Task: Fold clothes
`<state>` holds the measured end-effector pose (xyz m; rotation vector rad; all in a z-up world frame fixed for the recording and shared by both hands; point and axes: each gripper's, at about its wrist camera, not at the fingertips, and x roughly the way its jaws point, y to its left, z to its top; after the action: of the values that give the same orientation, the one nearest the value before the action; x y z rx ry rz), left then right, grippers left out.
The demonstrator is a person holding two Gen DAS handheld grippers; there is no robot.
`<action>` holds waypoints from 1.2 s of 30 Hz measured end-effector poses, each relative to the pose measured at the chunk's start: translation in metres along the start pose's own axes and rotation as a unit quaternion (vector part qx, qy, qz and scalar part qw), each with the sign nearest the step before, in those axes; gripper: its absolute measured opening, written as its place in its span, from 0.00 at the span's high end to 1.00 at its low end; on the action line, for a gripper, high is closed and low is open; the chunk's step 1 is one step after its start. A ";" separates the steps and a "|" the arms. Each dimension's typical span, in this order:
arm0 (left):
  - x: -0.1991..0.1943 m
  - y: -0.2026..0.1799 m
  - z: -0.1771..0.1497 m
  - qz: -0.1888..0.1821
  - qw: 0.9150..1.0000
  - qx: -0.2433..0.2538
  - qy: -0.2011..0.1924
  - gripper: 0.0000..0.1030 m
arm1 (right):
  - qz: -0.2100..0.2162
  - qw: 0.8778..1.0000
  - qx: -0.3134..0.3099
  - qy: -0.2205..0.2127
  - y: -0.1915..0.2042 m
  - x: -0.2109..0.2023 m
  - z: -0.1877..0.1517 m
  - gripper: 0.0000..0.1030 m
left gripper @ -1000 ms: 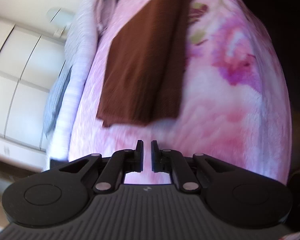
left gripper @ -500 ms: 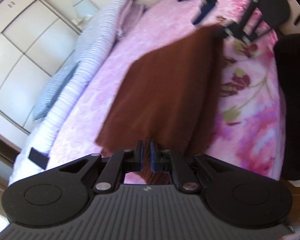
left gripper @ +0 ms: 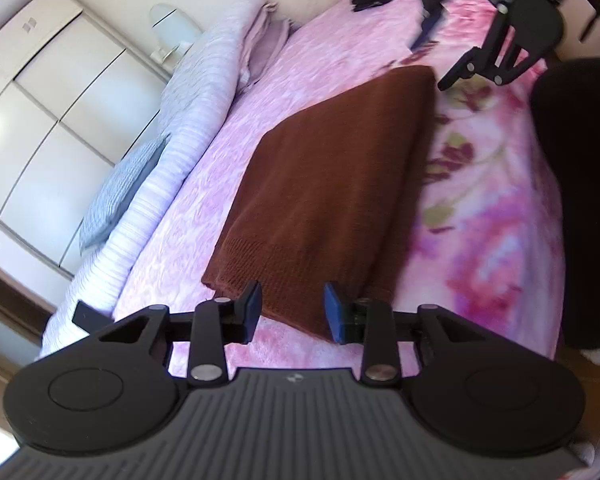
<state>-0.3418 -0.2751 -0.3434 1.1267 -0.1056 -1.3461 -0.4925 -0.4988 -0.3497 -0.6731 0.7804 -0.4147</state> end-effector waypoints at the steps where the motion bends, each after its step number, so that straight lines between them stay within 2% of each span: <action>1: -0.003 -0.003 0.000 -0.001 1.000 0.010 -0.002 0.63 | -0.003 1.000 -0.003 -0.007 0.002 -0.004 -0.001 0.19; 2: -0.004 -0.008 0.002 -0.002 1.000 0.021 -0.004 0.60 | -0.002 1.000 -0.009 -0.014 0.005 -0.009 -0.001 0.13; 7: 0.009 -0.037 0.011 -0.004 0.997 0.076 -0.003 0.59 | 0.000 0.997 -0.069 -0.032 0.021 -0.015 0.000 0.13; 11: 0.025 -0.052 0.017 0.001 0.994 0.111 0.000 0.60 | 0.015 0.995 -0.094 -0.042 0.021 -0.002 0.006 0.13; 17: 0.034 -0.047 0.019 -0.005 0.995 0.104 0.004 0.59 | 0.040 0.990 -0.125 -0.056 0.017 0.019 0.015 0.15; 18: 0.035 -0.046 0.019 -0.005 0.994 0.107 0.005 0.58 | 0.044 0.989 -0.130 -0.059 0.016 0.023 0.016 0.32; 20: 0.040 -0.048 0.023 0.002 0.992 0.123 0.006 0.57 | 0.053 0.987 -0.141 -0.063 0.015 0.030 0.019 0.52; 23: 0.051 -0.055 0.028 0.022 0.987 0.162 0.007 0.57 | 0.060 0.987 -0.132 -0.075 0.009 0.030 0.022 0.62; 27: 0.070 -0.058 0.033 0.050 0.979 0.196 0.017 0.59 | 0.064 0.990 -0.089 -0.087 -0.004 0.021 0.026 0.63; 28: 0.073 -0.054 0.034 0.047 0.980 0.190 0.021 0.63 | 0.066 0.990 -0.086 -0.087 -0.005 0.020 0.025 0.63; 29: 0.074 -0.049 0.035 0.040 0.983 0.177 0.023 0.75 | 0.067 0.990 -0.083 -0.087 -0.005 0.019 0.024 0.63; 30: 0.075 -0.044 0.036 0.032 0.986 0.164 0.025 0.79 | 0.068 0.990 -0.083 -0.088 -0.004 0.018 0.022 0.62; 32: 0.076 -0.035 0.037 0.020 0.989 0.144 0.025 0.80 | 0.061 0.989 -0.104 -0.089 0.005 0.016 0.015 0.62; 35: 0.076 -0.023 0.040 0.003 0.993 0.115 0.023 0.81 | 0.046 0.985 -0.142 -0.090 0.020 0.017 0.005 0.38; 36: 0.076 -0.021 0.040 0.001 0.993 0.113 0.022 0.81 | 0.041 0.983 -0.155 -0.091 0.026 0.018 0.002 0.37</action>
<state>-0.3594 -0.3552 -0.3771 1.3447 -0.2320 -1.3301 -0.4765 -0.4901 -0.3755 -0.9513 0.7025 -0.1539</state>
